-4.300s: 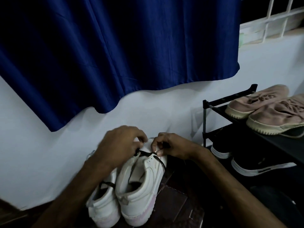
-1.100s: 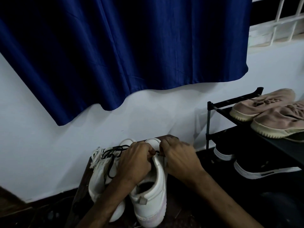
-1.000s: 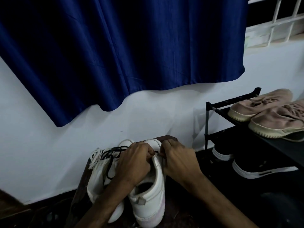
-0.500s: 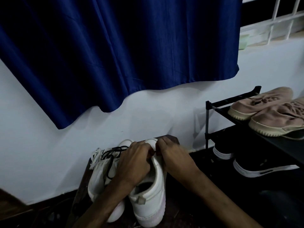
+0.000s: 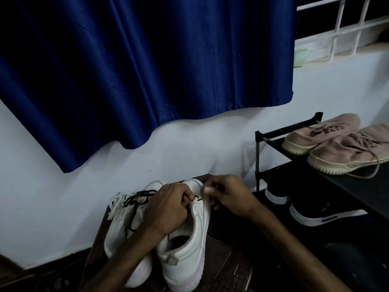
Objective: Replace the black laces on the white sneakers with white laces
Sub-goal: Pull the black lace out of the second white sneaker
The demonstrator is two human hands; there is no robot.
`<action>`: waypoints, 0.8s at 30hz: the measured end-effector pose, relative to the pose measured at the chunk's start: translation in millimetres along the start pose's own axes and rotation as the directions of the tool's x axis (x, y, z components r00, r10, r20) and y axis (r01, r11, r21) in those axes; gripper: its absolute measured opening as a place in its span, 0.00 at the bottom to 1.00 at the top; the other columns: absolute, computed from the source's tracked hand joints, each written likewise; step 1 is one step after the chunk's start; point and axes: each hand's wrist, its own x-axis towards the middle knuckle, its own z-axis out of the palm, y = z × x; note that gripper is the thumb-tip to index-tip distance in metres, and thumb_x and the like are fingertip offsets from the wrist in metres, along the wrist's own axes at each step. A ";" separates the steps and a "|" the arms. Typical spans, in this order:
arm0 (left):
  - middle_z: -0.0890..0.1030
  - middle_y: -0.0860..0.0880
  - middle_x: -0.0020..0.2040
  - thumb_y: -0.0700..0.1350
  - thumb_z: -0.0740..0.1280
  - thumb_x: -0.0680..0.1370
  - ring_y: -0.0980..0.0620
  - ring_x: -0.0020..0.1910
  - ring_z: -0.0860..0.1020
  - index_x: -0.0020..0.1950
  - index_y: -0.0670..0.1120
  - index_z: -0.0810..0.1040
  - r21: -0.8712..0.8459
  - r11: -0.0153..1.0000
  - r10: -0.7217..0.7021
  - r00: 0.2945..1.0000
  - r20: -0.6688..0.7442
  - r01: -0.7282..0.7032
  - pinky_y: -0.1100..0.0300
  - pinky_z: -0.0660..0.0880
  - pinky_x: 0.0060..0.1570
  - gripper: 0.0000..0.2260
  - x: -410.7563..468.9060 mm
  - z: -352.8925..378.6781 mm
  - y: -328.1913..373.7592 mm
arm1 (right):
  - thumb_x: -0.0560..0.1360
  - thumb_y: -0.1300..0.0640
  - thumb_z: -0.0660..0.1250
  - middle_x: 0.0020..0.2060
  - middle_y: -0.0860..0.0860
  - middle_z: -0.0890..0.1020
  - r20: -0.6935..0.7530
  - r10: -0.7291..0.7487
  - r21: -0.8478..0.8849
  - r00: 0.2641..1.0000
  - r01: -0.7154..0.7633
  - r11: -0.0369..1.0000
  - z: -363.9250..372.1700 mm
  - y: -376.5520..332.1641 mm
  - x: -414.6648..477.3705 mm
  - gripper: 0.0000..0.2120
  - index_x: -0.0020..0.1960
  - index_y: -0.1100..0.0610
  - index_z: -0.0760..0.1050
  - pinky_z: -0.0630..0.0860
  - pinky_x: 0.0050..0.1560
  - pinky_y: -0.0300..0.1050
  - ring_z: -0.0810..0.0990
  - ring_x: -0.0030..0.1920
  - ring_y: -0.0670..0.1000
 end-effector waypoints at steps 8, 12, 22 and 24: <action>0.79 0.57 0.38 0.38 0.68 0.72 0.56 0.42 0.77 0.39 0.49 0.80 -0.043 0.993 -0.112 0.994 0.014 0.112 0.65 0.70 0.40 0.06 3.3 -10.4 -4.8 | 0.76 0.54 0.69 0.52 0.46 0.82 0.109 -0.177 -0.072 0.978 0.185 0.980 9.7 9.2 9.1 0.07 0.53 0.48 0.83 0.72 0.58 0.38 0.77 0.58 0.42; 0.81 0.51 0.35 0.37 0.64 0.76 0.52 0.34 0.80 0.39 0.48 0.76 -0.338 0.899 -0.280 0.959 0.044 0.278 0.60 0.73 0.37 0.08 7.3 -20.3 -9.9 | 0.76 0.51 0.66 0.47 0.42 0.80 0.096 -0.206 -0.172 0.974 0.220 0.960 15.4 11.7 12.5 0.06 0.49 0.48 0.81 0.71 0.59 0.42 0.77 0.54 0.43; 0.81 0.47 0.50 0.47 0.60 0.80 0.44 0.53 0.79 0.53 0.50 0.74 0.168 0.945 -0.278 0.959 -0.047 0.282 0.53 0.74 0.53 0.05 -32.5 -52.5 -14.9 | 0.72 0.30 0.59 0.48 0.41 0.76 0.124 -0.116 -0.220 0.986 0.141 0.965 17.4 5.8 9.8 0.20 0.49 0.45 0.75 0.73 0.57 0.46 0.74 0.55 0.43; 0.81 0.47 0.54 0.49 0.58 0.81 0.45 0.56 0.78 0.56 0.48 0.74 0.241 0.938 -0.248 0.968 -0.040 0.250 0.55 0.73 0.53 0.08 -41.4 -51.3 -4.6 | 0.71 0.31 0.61 0.48 0.41 0.76 0.142 -0.093 -0.226 0.985 0.124 0.966 17.6 4.1 10.1 0.18 0.49 0.44 0.75 0.74 0.57 0.47 0.74 0.55 0.42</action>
